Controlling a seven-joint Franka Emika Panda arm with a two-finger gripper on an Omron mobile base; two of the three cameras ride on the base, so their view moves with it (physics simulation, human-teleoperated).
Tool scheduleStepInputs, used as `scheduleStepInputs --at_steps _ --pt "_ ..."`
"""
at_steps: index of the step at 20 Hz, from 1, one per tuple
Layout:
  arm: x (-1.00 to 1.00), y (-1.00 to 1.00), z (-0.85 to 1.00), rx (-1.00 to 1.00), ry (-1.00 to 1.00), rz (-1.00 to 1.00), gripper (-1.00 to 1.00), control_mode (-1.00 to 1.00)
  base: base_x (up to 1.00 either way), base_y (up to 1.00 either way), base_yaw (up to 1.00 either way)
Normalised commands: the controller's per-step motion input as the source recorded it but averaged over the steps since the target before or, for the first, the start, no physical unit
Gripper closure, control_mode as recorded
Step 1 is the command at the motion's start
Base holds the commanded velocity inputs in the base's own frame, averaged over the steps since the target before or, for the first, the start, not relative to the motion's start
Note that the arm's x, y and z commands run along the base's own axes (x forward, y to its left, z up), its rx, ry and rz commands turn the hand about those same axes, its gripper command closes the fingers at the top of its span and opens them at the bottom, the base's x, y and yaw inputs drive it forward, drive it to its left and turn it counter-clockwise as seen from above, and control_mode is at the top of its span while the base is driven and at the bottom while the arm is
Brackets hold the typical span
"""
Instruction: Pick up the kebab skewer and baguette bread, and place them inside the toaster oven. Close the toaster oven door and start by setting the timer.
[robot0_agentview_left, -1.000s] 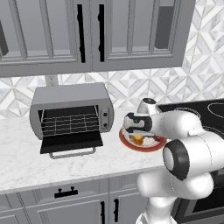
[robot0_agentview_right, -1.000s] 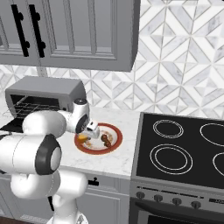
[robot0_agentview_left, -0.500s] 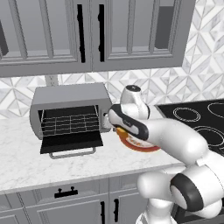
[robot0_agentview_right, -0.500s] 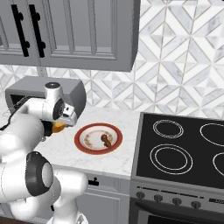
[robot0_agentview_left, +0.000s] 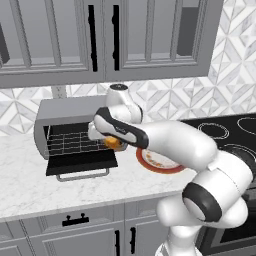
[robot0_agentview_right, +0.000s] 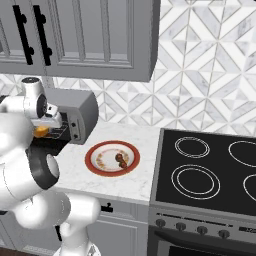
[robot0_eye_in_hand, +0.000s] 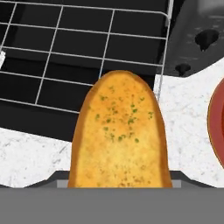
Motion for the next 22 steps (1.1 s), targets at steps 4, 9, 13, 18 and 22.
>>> scheduleStepInputs --at_steps 4,9,13,18,22 --pt "0.25 1.0 -0.02 -0.04 0.01 0.06 1.0 -1.0 0.0 0.0 0.0" --pt "0.12 0.82 -0.22 -0.03 -0.1 0.0 1.0 -1.0 0.0 0.0 0.0" --pt "0.12 0.49 -0.16 0.0 -0.02 -0.07 1.0 -1.0 0.0 0.0 0.0" --pt "0.36 0.27 -0.12 0.0 0.0 -0.19 1.0 -1.0 0.0 0.0 0.0" --pt "0.26 0.26 -0.16 0.0 0.0 -0.21 1.0 -1.0 0.0 0.0 0.0"
